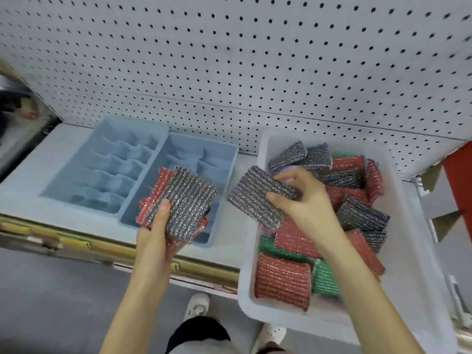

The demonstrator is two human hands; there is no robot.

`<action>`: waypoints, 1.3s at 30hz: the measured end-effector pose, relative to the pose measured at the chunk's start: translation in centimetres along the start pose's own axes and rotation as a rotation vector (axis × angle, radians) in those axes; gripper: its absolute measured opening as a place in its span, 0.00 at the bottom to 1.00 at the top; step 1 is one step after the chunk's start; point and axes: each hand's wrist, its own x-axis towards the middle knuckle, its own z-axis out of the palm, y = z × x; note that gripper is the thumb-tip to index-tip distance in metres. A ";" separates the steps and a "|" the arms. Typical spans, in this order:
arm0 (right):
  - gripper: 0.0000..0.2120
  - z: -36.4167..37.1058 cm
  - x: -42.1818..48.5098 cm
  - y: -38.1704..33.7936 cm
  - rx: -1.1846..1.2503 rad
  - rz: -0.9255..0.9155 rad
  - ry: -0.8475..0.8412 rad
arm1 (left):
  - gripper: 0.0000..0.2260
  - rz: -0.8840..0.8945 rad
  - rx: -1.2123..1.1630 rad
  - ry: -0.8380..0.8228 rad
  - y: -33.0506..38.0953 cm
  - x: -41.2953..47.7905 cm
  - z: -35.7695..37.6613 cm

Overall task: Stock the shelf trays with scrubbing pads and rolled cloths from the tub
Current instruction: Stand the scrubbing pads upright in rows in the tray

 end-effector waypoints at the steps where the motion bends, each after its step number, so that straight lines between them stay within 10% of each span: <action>1: 0.10 1.4 0.3 -0.3 0.018 0.004 0.021 | 0.10 0.026 -0.010 0.024 0.9 1.2 -0.4; 11: 0.14 16.5 10.5 -4.3 -0.070 -0.071 0.086 | 0.24 0.208 0.258 0.081 9.6 15.3 -13.0; 26: 0.14 24.8 21.3 -0.1 -1.065 -0.223 0.028 | 0.15 -0.017 0.215 -0.077 10.8 21.4 -14.8; 35: 0.11 25.8 23.4 2.2 -0.927 -0.307 0.095 | 0.04 -0.061 0.175 -0.009 10.5 21.6 -16.0; 39: 0.15 25.1 22.9 1.6 -0.702 -0.160 0.133 | 0.20 -0.068 0.189 -0.087 10.1 21.4 -15.1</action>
